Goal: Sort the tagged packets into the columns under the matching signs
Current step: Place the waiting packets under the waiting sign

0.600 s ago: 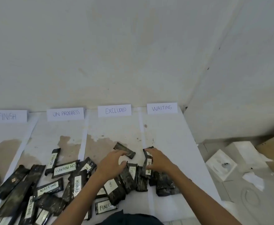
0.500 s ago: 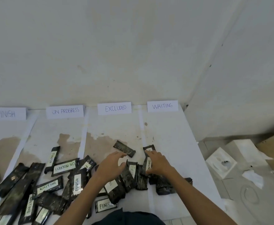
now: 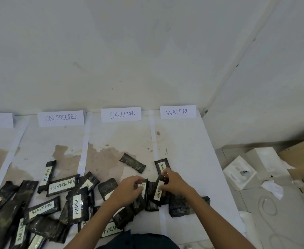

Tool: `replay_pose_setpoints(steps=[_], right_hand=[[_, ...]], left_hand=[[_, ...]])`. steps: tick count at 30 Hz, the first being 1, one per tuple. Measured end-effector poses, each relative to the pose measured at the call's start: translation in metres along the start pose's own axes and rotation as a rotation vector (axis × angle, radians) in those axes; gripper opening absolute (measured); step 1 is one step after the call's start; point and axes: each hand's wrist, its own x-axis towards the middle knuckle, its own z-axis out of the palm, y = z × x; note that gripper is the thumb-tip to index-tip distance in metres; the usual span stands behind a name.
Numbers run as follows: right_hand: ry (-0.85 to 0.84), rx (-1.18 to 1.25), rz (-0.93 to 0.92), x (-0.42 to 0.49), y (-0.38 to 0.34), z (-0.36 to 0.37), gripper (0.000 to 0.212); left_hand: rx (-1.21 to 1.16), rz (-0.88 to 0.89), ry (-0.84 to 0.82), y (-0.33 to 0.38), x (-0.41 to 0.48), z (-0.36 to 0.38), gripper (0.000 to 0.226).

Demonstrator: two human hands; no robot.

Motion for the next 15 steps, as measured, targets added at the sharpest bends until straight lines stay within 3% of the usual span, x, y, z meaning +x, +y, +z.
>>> replay_pose_setpoints(steps=[4,9,12,15], right_hand=[[0.060,0.436,0.051,-0.003,-0.001,-0.015,0.030],[0.063,0.619,0.071,-0.006,-0.011,-0.029,0.034],[0.103,0.605,0.018,-0.003,-0.012,-0.033,0.050],[0.151,0.219,-0.175,0.003,-0.012,-0.046,0.085]], left_hand=[[-0.170,-0.116,0.003,0.008,0.015,0.011,0.039],[-0.442,-0.330,0.015,0.019,0.044,0.020,0.038],[-0.517,-0.347,-0.003,0.021,0.063,0.018,0.026],[-0.495,-0.298,0.007,0.027,0.081,0.011,0.021]])
